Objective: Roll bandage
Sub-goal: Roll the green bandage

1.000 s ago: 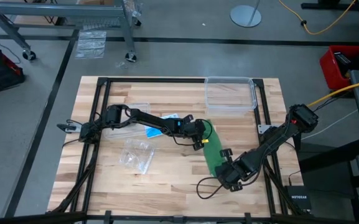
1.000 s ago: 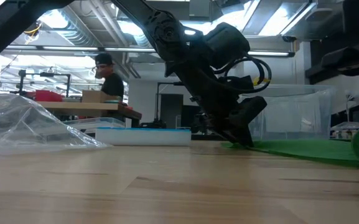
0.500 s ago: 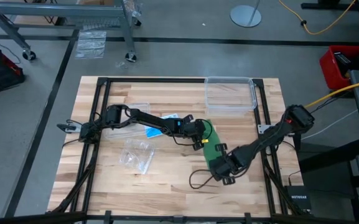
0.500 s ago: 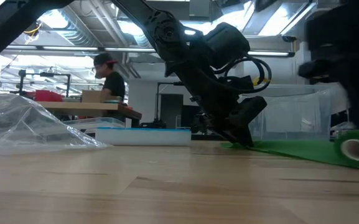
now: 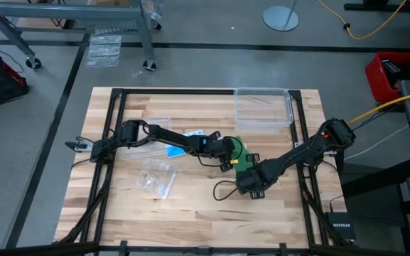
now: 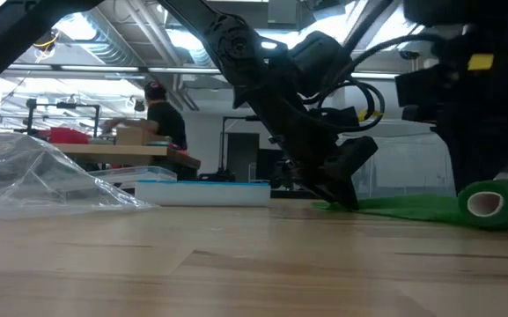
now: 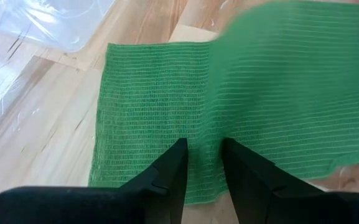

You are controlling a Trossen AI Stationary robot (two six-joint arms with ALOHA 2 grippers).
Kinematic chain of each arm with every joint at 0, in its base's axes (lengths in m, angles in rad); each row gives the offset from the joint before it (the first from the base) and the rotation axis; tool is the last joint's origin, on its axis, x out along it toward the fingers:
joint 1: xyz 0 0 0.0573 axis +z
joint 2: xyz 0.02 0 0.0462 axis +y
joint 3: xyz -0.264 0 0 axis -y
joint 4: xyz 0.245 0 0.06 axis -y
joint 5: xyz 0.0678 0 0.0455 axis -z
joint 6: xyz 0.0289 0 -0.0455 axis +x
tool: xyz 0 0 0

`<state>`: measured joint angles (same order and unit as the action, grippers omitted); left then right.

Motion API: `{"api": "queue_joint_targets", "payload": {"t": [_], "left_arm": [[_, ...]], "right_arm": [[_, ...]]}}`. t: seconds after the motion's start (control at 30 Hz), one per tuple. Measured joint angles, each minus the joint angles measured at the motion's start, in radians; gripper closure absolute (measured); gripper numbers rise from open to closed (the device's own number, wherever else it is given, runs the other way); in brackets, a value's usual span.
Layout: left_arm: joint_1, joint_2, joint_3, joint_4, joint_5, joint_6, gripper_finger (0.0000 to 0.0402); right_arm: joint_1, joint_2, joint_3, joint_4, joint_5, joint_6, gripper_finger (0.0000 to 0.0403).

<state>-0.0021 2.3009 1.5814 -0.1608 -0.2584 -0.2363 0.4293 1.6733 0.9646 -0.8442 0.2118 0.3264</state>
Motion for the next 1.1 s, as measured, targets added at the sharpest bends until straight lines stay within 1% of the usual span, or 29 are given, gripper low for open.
{"api": "queue_joint_targets", "payload": {"t": [0.23,0.67,0.8,0.97,1.1], "left_arm": [[-0.002,0.000,0.000,-0.009,0.000,0.000,0.0306],[0.029,-0.004,0.001,-0.056,0.010,0.003,0.0306],[0.036,-0.004,0.001,-0.060,0.011,0.002,0.0306],[0.037,-0.004,0.001,-0.061,0.009,-0.006,0.0306],[0.038,-0.004,0.001,-0.062,0.005,-0.011,0.0306]], "right_arm": [[-0.040,0.000,0.000,-0.021,0.005,-0.019,0.0398],[-0.037,-0.001,0.003,-0.024,0.005,-0.072,0.0401],[-0.037,-0.001,0.035,-0.037,0.016,-0.105,0.0401],[-0.037,-0.003,0.120,-0.160,0.043,-0.111,0.0401],[-0.014,-0.003,0.153,-0.240,-0.027,-0.046,0.0402]]}}
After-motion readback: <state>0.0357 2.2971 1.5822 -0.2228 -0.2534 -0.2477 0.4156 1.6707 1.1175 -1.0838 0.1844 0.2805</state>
